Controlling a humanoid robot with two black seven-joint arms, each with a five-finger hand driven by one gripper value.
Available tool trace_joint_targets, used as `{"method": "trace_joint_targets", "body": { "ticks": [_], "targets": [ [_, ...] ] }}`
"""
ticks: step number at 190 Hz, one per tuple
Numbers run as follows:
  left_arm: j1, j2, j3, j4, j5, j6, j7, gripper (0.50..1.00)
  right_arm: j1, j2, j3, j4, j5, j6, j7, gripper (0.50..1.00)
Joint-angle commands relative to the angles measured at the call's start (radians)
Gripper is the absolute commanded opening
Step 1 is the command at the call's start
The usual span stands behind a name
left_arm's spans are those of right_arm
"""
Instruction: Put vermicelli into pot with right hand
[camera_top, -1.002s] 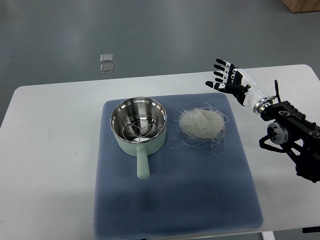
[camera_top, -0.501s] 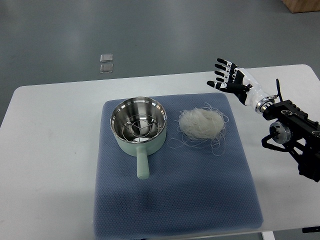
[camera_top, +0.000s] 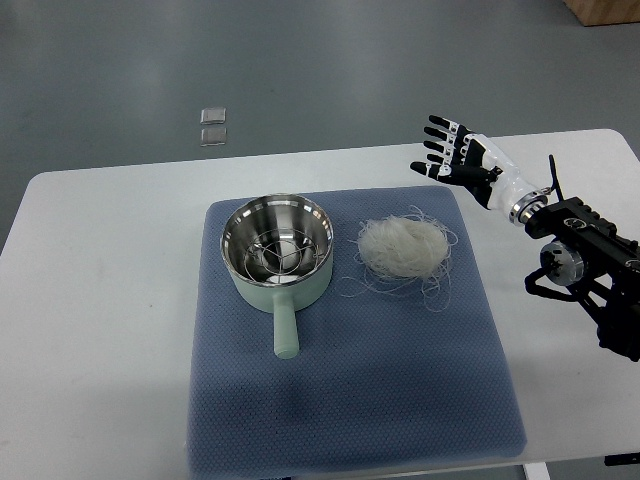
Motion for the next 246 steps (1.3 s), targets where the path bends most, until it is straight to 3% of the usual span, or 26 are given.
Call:
{"method": "trace_joint_targets", "body": {
  "ticks": [1,51,110,137,201,246],
  "targets": [
    [0.0,0.0,0.0,0.0,0.0,0.0,0.0,1.0,0.011,-0.003,-0.007,0.008,-0.015,0.002,0.0,0.928],
    [0.002,0.0,0.0,0.0,0.0,0.0,0.0,1.0,0.143,-0.09,-0.19,0.04,-0.276,0.071,0.07,0.924],
    [0.002,0.0,0.0,0.001,0.002,0.0,0.0,1.0,0.342,-0.19,-0.535,0.13,-0.498,0.115,0.081,0.924],
    [0.002,0.0,0.002,0.001,0.002,0.0,0.0,1.0,0.376,-0.192,-0.635,0.133,-0.65,0.115,0.136,0.924],
    [0.0,0.0,0.003,0.0,0.003,0.0,0.0,1.0,0.382,-0.176,-0.707,0.107,-0.75,0.1,0.123,0.924],
    [-0.001,0.0,0.006,0.0,0.003,0.0,0.001,1.0,0.393,-0.109,-0.756,-0.002,-0.845,0.083,0.104,0.901]
  ]
}}
